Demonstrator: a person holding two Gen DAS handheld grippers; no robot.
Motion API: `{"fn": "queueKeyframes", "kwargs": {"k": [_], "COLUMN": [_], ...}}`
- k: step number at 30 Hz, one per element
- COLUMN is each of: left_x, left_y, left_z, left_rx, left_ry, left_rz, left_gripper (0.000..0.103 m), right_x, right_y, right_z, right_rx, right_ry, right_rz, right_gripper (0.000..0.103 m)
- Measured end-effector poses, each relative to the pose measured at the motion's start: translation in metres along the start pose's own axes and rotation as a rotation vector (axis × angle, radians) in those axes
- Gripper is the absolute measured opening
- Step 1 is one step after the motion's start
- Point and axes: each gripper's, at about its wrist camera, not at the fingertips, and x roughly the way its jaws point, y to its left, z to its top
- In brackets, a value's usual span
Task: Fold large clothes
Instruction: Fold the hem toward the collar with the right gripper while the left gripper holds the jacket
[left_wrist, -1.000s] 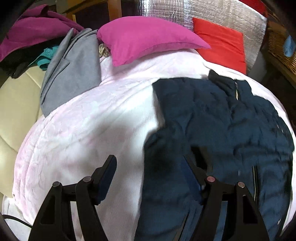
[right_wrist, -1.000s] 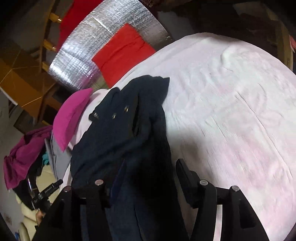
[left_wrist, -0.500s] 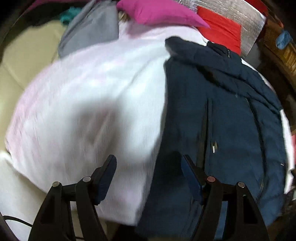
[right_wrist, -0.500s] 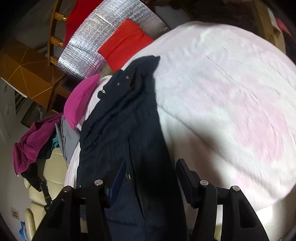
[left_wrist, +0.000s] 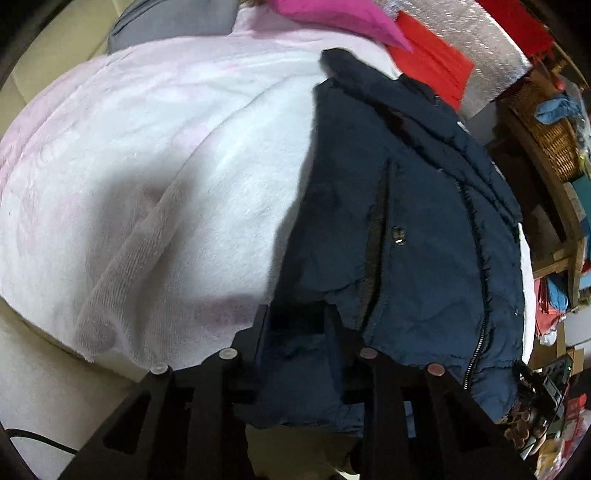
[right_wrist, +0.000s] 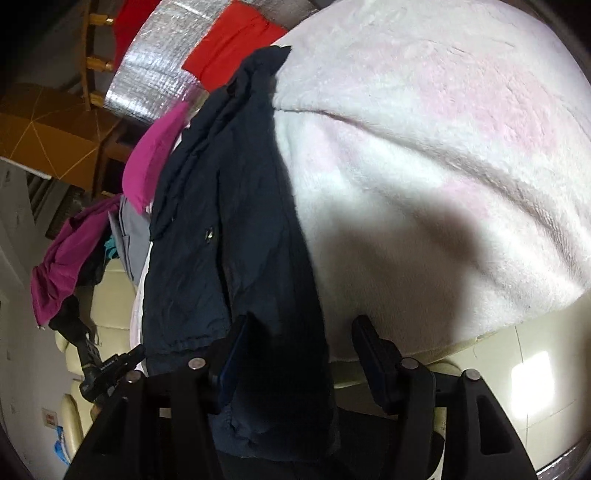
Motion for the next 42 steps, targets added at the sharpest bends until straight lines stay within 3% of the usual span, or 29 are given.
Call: {"fn": "queueKeyframes", "kwargs": {"k": [2,5,9,11,14,16,17,18,20,22,24,26,27,29,31,33,34,35,38,42], "left_x": [0.0,-0.001,-0.001,0.003,0.007,0.006,0.005,0.005,0.001,0.0,0.003,0.007,0.01,0.013,0.014,0.01,0.009,0.006,-0.002,-0.031], "left_y": [0.003,0.007,0.004,0.001,-0.006,-0.011,-0.012,-0.012,-0.015,-0.017,-0.017,-0.017,-0.017,-0.017,-0.019,-0.022,-0.024,-0.027,-0.03,-0.025], "left_z": [-0.001,-0.004,-0.006,-0.007,-0.007,-0.009,-0.009,-0.009,-0.01,-0.01,-0.01,-0.01,-0.01,-0.011,-0.011,-0.011,-0.011,-0.01,-0.009,-0.002], "left_rx": [-0.01,-0.01,0.017,0.026,0.049,0.077,0.081,0.085,0.1,0.114,0.12,0.109,0.104,0.106,0.106,0.118,0.124,0.133,0.13,0.08], "left_ry": [0.011,0.017,0.021,0.042,0.061,0.055,0.054,0.052,0.033,0.027,0.044,0.065,0.078,0.091,0.107,0.086,0.077,0.062,0.034,-0.046], "left_rz": [-0.006,-0.016,0.011,0.029,0.023,0.014,-0.005,-0.019,-0.033,-0.026,-0.018,0.001,0.015,0.013,-0.044,-0.052,-0.062,-0.072,-0.113,-0.252], "left_gripper": [0.034,0.034,0.034,0.046,0.047,0.045,0.028,0.022,0.016,0.016,0.017,0.039,0.042,0.042,0.041,0.021,0.015,0.012,0.01,0.009], "right_x": [0.005,-0.001,0.003,0.007,0.008,0.01,0.009,0.008,-0.001,-0.009,-0.008,-0.003,0.0,0.003,0.006,0.011,0.011,0.011,0.0,-0.032], "right_y": [0.01,0.033,0.039,0.038,0.036,0.042,0.045,0.049,0.061,0.069,0.067,0.062,0.055,0.048,0.043,0.04,0.044,0.047,0.064,0.086], "right_z": [-0.003,-0.008,-0.007,-0.005,-0.007,-0.007,-0.008,-0.01,-0.012,-0.011,-0.007,-0.006,-0.004,-0.005,-0.007,-0.008,-0.01,-0.01,-0.009,0.003], "right_rx": [-0.029,-0.154,-0.183,-0.172,-0.162,-0.198,-0.217,-0.239,-0.302,-0.326,-0.318,-0.296,-0.259,-0.21,-0.191,-0.187,-0.201,-0.22,-0.289,-0.318], "right_ry": [0.063,0.043,0.052,0.063,0.069,0.073,0.066,0.06,0.015,-0.025,-0.009,0.024,0.047,0.073,0.087,0.117,0.117,0.115,0.085,-0.03], "right_rz": [0.055,0.029,-0.05,-0.078,-0.084,-0.101,-0.103,-0.103,-0.104,-0.083,-0.085,-0.098,-0.106,-0.107,-0.099,-0.09,-0.084,-0.083,-0.081,-0.008], "right_gripper": [0.041,0.038,0.04,0.046,0.051,0.049,0.031,0.023,0.02,0.02,0.021,0.024,0.028,0.037,0.044,0.047,0.042,0.023,0.017,0.016]}}
